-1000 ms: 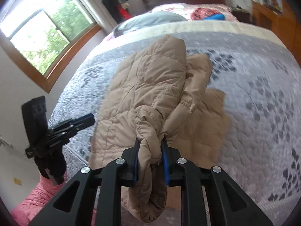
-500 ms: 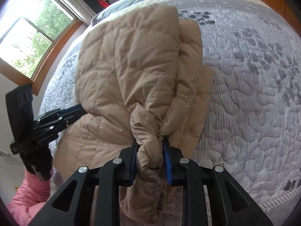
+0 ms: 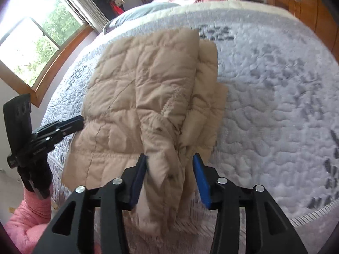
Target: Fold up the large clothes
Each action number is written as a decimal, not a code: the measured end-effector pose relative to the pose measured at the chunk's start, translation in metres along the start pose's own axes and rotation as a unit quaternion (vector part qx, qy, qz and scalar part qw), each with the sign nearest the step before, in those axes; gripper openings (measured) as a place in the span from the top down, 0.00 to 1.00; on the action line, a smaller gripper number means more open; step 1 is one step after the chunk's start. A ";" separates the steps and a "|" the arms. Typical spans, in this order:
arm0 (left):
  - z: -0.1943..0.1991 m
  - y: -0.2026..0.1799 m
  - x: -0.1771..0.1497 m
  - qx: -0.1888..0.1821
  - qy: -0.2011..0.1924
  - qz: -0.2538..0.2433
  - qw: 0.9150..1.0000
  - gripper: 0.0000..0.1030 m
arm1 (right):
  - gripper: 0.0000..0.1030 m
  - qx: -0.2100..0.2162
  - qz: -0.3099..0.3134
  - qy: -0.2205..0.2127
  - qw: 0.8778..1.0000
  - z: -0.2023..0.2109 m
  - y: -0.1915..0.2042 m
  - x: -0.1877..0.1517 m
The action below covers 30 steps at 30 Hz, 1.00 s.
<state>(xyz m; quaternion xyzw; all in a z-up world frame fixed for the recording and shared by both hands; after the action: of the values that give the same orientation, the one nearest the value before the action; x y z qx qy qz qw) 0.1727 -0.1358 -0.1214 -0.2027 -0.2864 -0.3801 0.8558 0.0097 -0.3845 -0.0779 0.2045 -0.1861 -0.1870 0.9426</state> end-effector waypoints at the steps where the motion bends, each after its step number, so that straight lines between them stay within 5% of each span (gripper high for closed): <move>1: 0.006 -0.002 -0.003 0.001 -0.004 -0.003 1.000 0.78 | 0.56 0.001 0.002 -0.001 1.000 0.005 0.001 -0.004; 3: 0.016 -0.010 -0.012 -0.004 -0.007 -0.009 1.000 0.78 | 0.58 0.002 0.008 0.002 1.000 0.012 0.001 -0.013; 6: 0.023 -0.028 -0.022 0.000 -0.008 -0.035 0.999 0.78 | 0.77 0.000 0.012 0.016 1.000 0.011 -0.001 -0.025; 8: 0.023 -0.036 -0.026 0.004 -0.007 -0.046 0.999 0.78 | 0.81 -0.005 0.014 0.027 1.000 0.004 -0.004 -0.035; 19: -0.008 -0.032 -0.041 -0.011 0.011 -0.026 1.000 0.76 | 0.86 -0.001 0.011 0.052 0.999 -0.025 -0.017 -0.060; 22: 0.002 -0.028 -0.035 -0.023 0.012 -0.020 0.999 0.77 | 0.78 -0.007 0.027 0.053 0.998 -0.010 -0.016 -0.050; 26: 0.024 -0.013 -0.020 -0.027 -0.009 -0.003 1.000 0.77 | 0.51 -0.038 0.062 -0.001 0.997 0.027 -0.008 -0.027; 30: 0.027 0.007 0.005 -0.004 -0.024 0.013 1.000 0.76 | 0.43 -0.008 0.053 -0.024 0.998 0.044 0.002 0.023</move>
<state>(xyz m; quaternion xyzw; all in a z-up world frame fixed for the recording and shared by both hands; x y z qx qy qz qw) 0.1718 -0.1191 -0.0988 -0.2191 -0.3030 -0.3647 0.8528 0.0118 -0.4065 -0.0335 0.1826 -0.2178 -0.1433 0.9480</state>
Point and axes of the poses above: each gripper's, at about its wrist camera, not at the fingertips, and z roughly against the way its jaws point, y to its left, x to its top, the point moved 5 cm from there along -z, roughly the way its jaws point, and after that the axes turned 15 degrees about -z, right-handed, at the moved point
